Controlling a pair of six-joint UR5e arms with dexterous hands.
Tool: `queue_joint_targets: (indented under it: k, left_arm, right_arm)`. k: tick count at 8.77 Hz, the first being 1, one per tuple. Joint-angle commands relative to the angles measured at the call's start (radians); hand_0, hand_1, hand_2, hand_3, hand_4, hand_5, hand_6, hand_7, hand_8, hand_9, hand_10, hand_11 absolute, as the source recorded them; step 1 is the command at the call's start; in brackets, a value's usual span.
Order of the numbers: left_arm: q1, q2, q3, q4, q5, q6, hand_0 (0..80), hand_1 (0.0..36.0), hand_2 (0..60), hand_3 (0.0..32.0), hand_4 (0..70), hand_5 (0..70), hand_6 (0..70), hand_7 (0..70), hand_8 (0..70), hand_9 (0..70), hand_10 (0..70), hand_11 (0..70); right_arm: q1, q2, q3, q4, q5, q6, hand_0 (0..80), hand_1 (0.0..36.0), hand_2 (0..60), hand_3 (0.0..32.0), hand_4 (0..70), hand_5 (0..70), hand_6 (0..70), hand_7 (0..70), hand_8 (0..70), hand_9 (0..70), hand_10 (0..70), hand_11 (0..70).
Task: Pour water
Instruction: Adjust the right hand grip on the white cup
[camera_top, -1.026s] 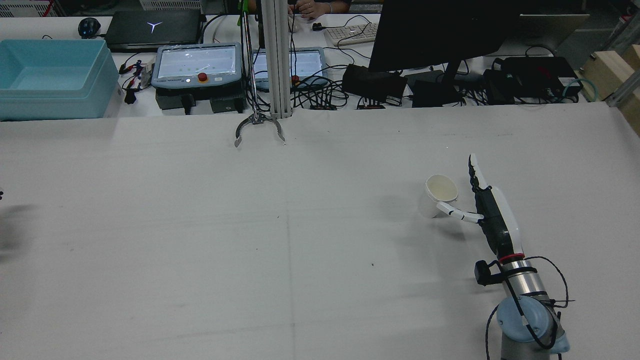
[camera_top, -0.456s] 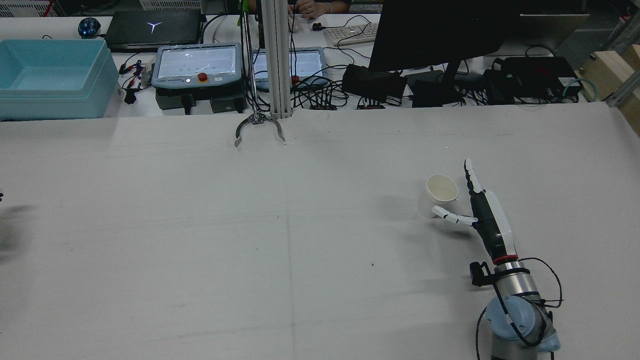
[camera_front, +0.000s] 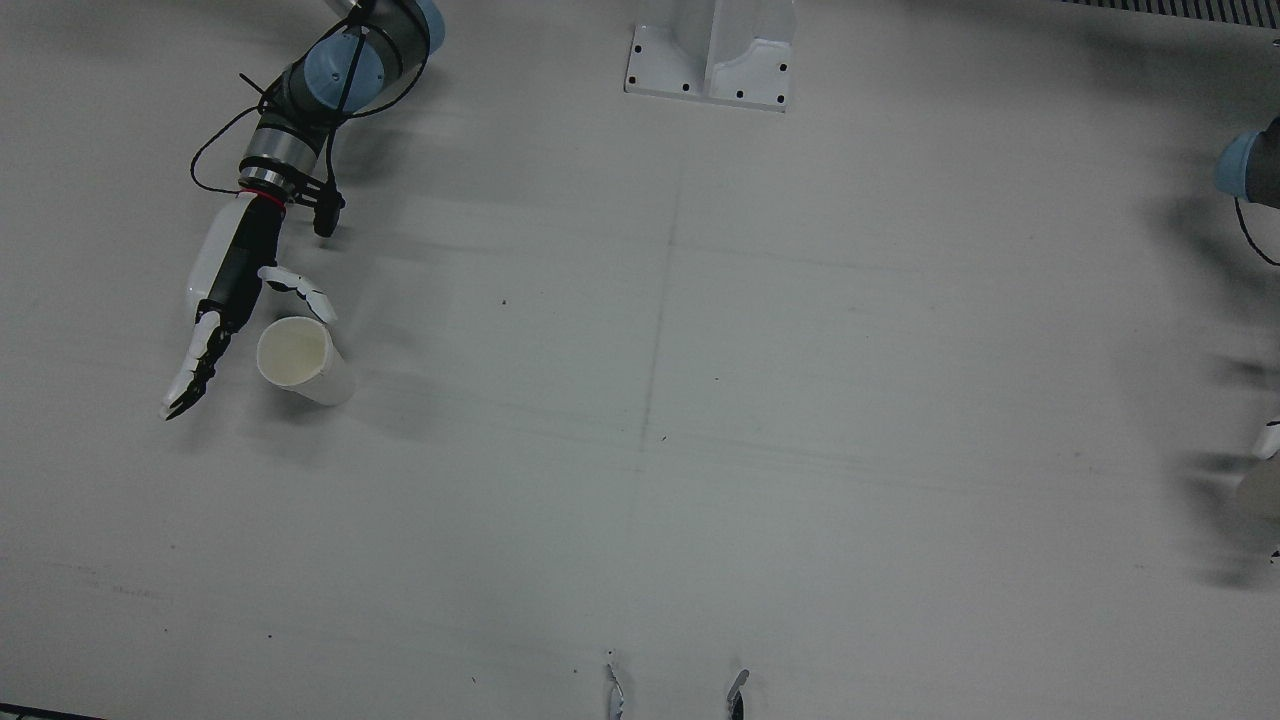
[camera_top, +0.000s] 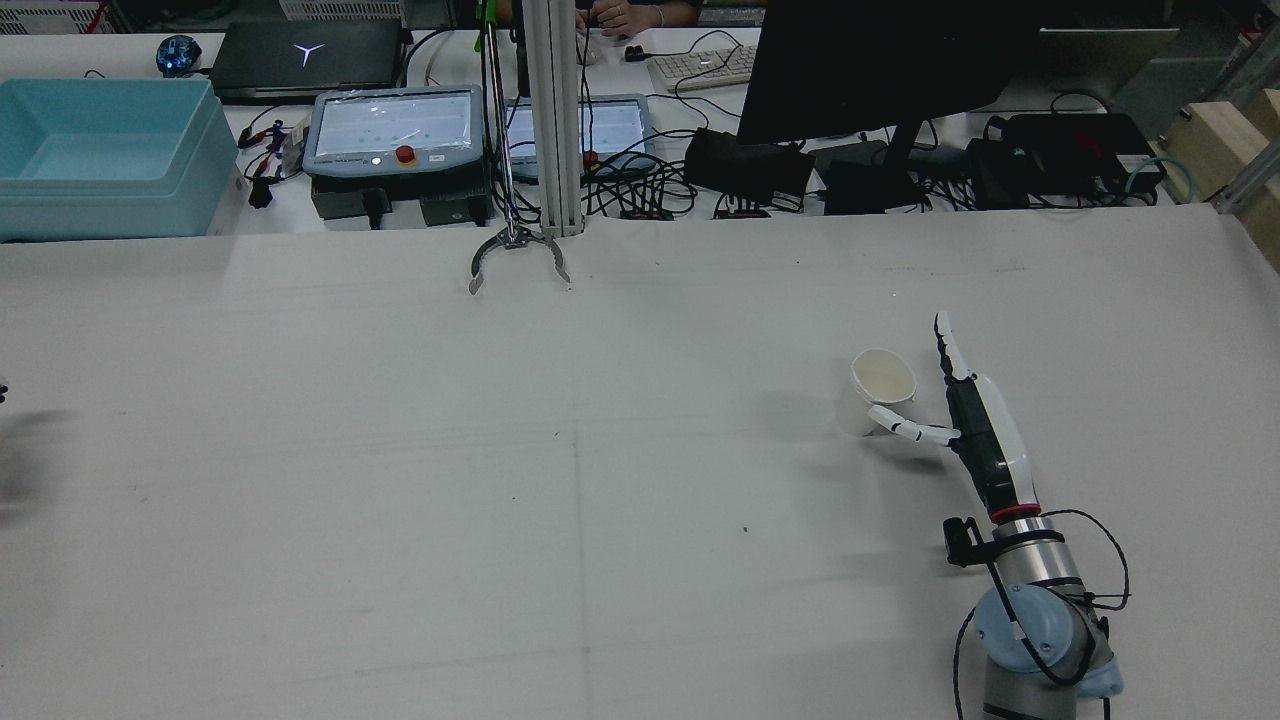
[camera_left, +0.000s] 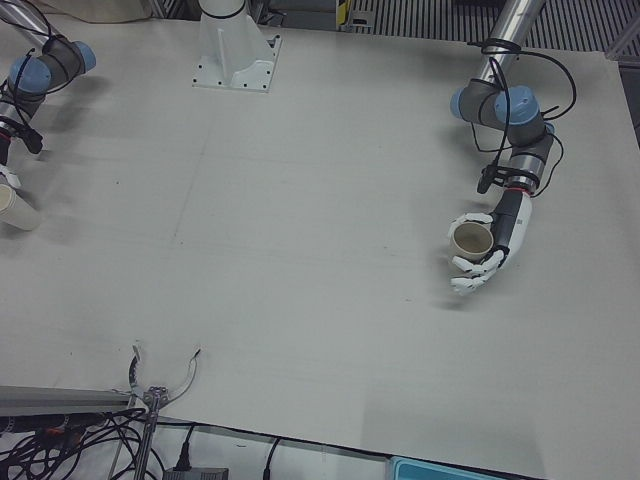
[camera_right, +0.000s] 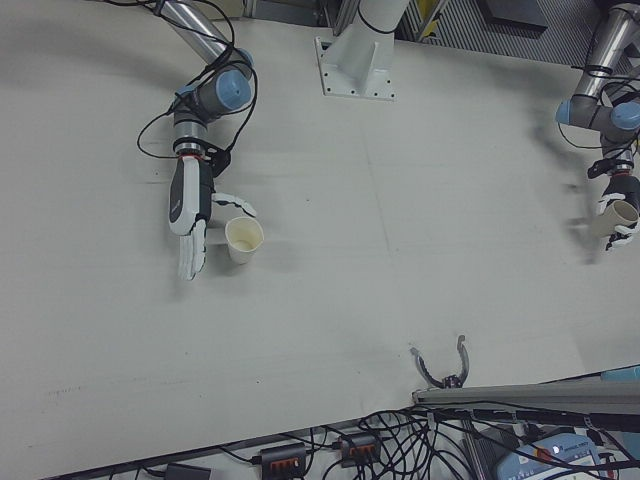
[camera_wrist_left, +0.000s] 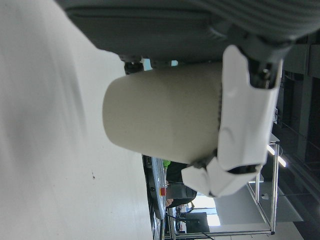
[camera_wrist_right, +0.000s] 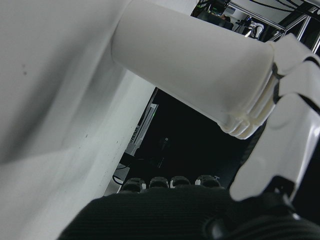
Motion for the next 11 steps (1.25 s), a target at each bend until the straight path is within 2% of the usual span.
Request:
queue_joint_targets:
  k: [1, 2, 6, 11]
  left_arm:
    - [0.0, 0.0, -0.001, 0.0, 0.0, 0.001, 64.5, 36.0, 60.0, 0.0, 44.1, 70.0, 19.1, 32.0, 16.3, 25.0, 10.3, 17.8]
    - [-0.001, 0.001, 0.0, -0.002, 0.002, 0.001, 64.3, 36.0, 60.0, 0.0, 44.1, 70.0, 19.1, 32.0, 16.2, 25.0, 10.3, 17.8]
    - [0.002, -0.003, 0.02, -0.014, 0.002, 0.006, 64.2, 36.0, 60.0, 0.0, 43.6, 70.0, 18.9, 31.7, 16.1, 24.9, 10.3, 17.8]
    - [0.002, -0.012, 0.023, -0.016, 0.003, 0.004, 64.3, 36.0, 60.0, 0.0, 43.5, 70.0, 19.0, 31.7, 16.1, 24.8, 10.2, 17.7]
  right_arm:
    - [0.01, 0.029, -0.046, 0.003, -0.002, -0.007, 44.6, 15.3, 21.6, 0.0, 0.0, 0.4, 0.0, 0.0, 0.0, 0.4, 0.2, 1.9]
    - [0.01, 0.049, -0.063, 0.004, -0.002, -0.009, 44.6, 15.2, 21.5, 0.0, 0.0, 0.3, 0.0, 0.0, 0.0, 0.5, 0.3, 2.0]
    - [0.01, 0.06, -0.068, 0.01, -0.002, -0.018, 45.0, 15.4, 21.4, 0.0, 0.0, 0.3, 0.0, 0.0, 0.0, 0.5, 0.0, 1.7]
    - [0.016, 0.086, -0.069, 0.01, -0.004, -0.088, 45.5, 15.5, 21.2, 0.0, 0.0, 0.8, 0.0, 0.0, 0.0, 0.4, 0.1, 1.7]
